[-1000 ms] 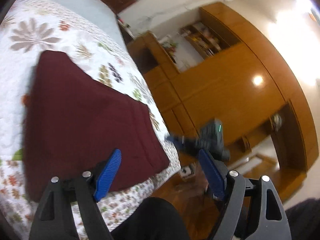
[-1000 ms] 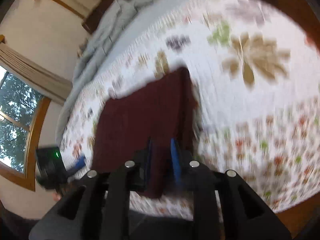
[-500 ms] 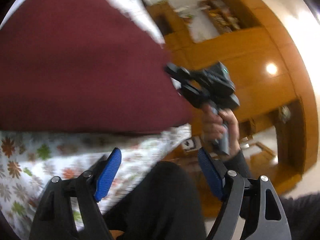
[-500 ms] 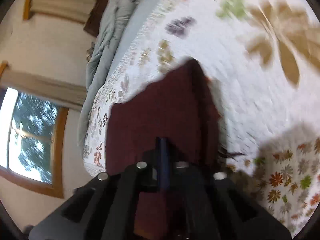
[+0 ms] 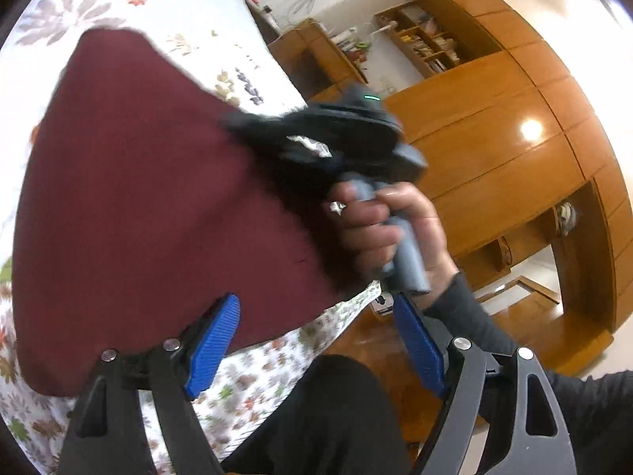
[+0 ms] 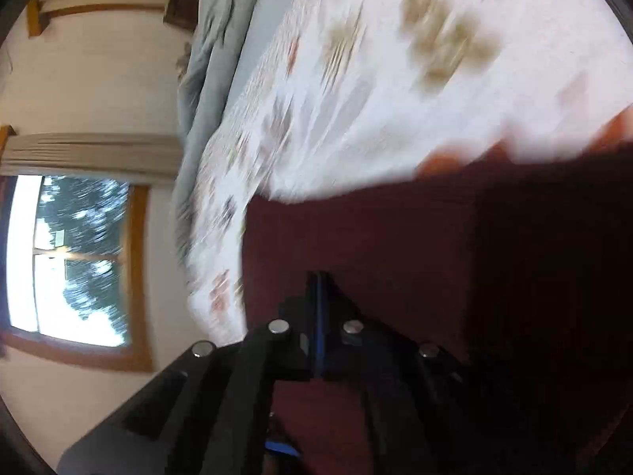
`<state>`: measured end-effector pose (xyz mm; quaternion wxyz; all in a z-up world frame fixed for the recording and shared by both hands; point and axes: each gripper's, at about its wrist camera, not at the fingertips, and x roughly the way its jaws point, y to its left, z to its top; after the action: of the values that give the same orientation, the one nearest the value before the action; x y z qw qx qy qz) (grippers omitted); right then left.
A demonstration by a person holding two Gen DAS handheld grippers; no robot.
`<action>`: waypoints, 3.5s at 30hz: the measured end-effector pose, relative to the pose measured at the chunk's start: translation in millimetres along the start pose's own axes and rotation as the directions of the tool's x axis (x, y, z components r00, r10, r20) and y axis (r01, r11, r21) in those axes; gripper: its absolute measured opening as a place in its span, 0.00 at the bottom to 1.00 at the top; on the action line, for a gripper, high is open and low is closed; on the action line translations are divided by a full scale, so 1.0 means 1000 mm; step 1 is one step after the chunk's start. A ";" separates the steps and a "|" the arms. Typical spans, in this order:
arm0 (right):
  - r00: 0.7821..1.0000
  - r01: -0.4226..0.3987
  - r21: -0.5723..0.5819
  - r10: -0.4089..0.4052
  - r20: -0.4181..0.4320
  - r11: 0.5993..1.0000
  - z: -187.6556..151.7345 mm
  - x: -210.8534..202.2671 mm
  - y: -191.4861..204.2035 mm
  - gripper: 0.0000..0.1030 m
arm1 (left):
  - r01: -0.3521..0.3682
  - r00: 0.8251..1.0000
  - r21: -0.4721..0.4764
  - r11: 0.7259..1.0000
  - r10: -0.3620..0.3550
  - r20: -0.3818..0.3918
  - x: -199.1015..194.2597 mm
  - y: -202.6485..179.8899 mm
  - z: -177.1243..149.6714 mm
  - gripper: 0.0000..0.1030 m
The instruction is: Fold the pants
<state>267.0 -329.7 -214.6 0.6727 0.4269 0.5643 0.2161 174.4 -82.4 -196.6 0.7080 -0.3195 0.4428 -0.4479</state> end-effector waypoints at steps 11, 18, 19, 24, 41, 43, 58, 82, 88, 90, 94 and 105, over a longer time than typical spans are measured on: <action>0.991 -0.037 -0.036 0.041 0.131 0.999 -0.014 -0.089 -0.018 0.49 | -0.087 0.991 -0.014 0.996 0.088 0.102 -0.078 0.016 0.077 0.84; 0.996 0.045 -0.004 -0.045 0.079 0.999 -0.009 -0.087 -0.053 0.20 | -0.136 0.990 -0.209 0.968 0.126 -0.062 -0.073 0.091 0.124 0.84; 0.993 0.056 -0.016 -0.054 0.104 0.998 -0.014 -0.104 -0.053 0.47 | -0.153 0.987 -0.207 0.966 0.139 -0.081 -0.071 0.093 0.127 0.84; 0.986 0.142 -0.048 -0.137 0.098 0.989 -0.042 -0.131 -0.053 0.89 | -0.185 0.971 -0.158 0.970 0.156 -0.181 -0.057 0.100 0.132 0.84; 0.973 0.108 0.000 -0.106 -0.207 0.994 -0.032 -0.056 -0.078 0.98 | -0.179 0.945 -0.199 0.964 0.113 -0.306 -0.012 0.103 0.112 0.88; 0.977 0.079 0.020 -0.073 -0.201 0.997 -0.035 -0.061 -0.081 0.98 | -0.184 0.947 -0.191 0.964 0.122 -0.298 -0.008 0.099 0.112 0.89; 0.978 0.116 -0.044 -0.122 -0.171 0.992 -0.028 -0.038 -0.051 0.98 | -0.390 0.867 0.064 0.919 0.390 -0.310 0.010 0.059 0.098 0.90; 0.972 0.220 -0.132 -0.229 -0.052 0.966 -0.042 -0.058 -0.013 0.42 | -0.390 0.876 0.132 0.911 0.412 -0.251 -0.022 0.035 0.098 0.35; 0.976 0.196 -0.210 -0.211 -0.054 0.958 -0.039 -0.045 0.027 0.40 | -0.424 0.875 0.133 0.896 0.443 -0.194 -0.062 0.023 0.103 0.34; 0.978 0.181 -0.235 -0.201 -0.061 0.955 -0.038 -0.034 0.039 0.40 | -0.445 0.868 0.143 0.884 0.465 -0.172 -0.077 0.021 0.108 0.34; 0.983 0.136 -0.276 -0.164 -0.081 0.952 -0.022 0.000 0.061 0.40 | -0.498 0.852 0.131 0.857 0.512 -0.113 -0.127 0.033 0.129 0.34; 0.978 0.048 -0.337 -0.112 -0.174 0.940 0.070 0.167 0.117 0.40 | -0.631 0.773 0.047 0.774 0.633 -0.052 -0.248 0.143 0.226 0.34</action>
<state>400.8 -160.6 -215.1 0.6860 0.2619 0.5986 0.3201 379.8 214.5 -142.1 0.8069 -0.1280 0.5408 -0.2004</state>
